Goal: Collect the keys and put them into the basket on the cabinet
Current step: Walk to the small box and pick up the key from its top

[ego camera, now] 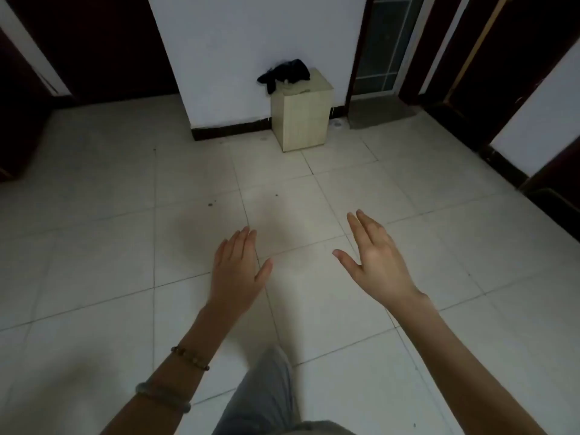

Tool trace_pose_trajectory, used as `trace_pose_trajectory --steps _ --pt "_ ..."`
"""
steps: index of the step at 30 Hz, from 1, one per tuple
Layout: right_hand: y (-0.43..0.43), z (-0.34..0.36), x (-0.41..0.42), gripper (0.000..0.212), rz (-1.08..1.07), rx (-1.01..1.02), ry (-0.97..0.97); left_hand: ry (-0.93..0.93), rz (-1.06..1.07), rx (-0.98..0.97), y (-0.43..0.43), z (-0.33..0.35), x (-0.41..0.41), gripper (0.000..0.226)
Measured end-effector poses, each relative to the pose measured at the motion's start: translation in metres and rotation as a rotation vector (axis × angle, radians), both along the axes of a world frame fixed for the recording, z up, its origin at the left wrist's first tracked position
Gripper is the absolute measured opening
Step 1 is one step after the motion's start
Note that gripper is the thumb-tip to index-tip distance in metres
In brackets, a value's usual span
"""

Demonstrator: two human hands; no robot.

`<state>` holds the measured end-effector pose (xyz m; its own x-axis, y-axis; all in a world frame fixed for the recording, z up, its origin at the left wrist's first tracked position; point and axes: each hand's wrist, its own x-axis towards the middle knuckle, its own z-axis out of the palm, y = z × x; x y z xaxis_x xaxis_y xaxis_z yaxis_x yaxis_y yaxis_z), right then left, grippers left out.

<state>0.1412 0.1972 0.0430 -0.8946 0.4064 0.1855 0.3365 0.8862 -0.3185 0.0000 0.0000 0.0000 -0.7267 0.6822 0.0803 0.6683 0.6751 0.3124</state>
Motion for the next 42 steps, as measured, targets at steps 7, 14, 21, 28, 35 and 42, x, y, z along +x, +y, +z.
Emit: trace_pose_trajectory --steps 7,14,21,28,35,42 --pt "0.064 -0.013 -0.078 0.065 -0.034 0.008 0.017 0.070 -0.010 0.051 0.070 -0.014 -0.085 0.070" --pt "0.151 -0.011 -0.198 0.065 -0.042 -0.014 0.009 0.111 -0.029 0.057 0.166 -0.011 -0.209 0.061" --pt "0.228 -0.005 -0.297 0.065 -0.066 -0.032 0.016 0.127 -0.104 -0.004 0.248 -0.007 -0.314 0.061" --pt "0.298 -0.010 -0.366 0.067 -0.103 -0.012 -0.008 0.133 -0.149 0.011 0.325 -0.006 -0.388 0.060" --pt "0.385 -0.027 -0.450 0.068 -0.105 -0.054 -0.040 0.110 -0.120 0.026 0.409 -0.019 -0.464 0.060" --pt "0.507 -0.028 -0.539 0.066 -0.064 -0.054 -0.035 0.095 -0.104 0.037 0.525 -0.024 -0.547 0.058"
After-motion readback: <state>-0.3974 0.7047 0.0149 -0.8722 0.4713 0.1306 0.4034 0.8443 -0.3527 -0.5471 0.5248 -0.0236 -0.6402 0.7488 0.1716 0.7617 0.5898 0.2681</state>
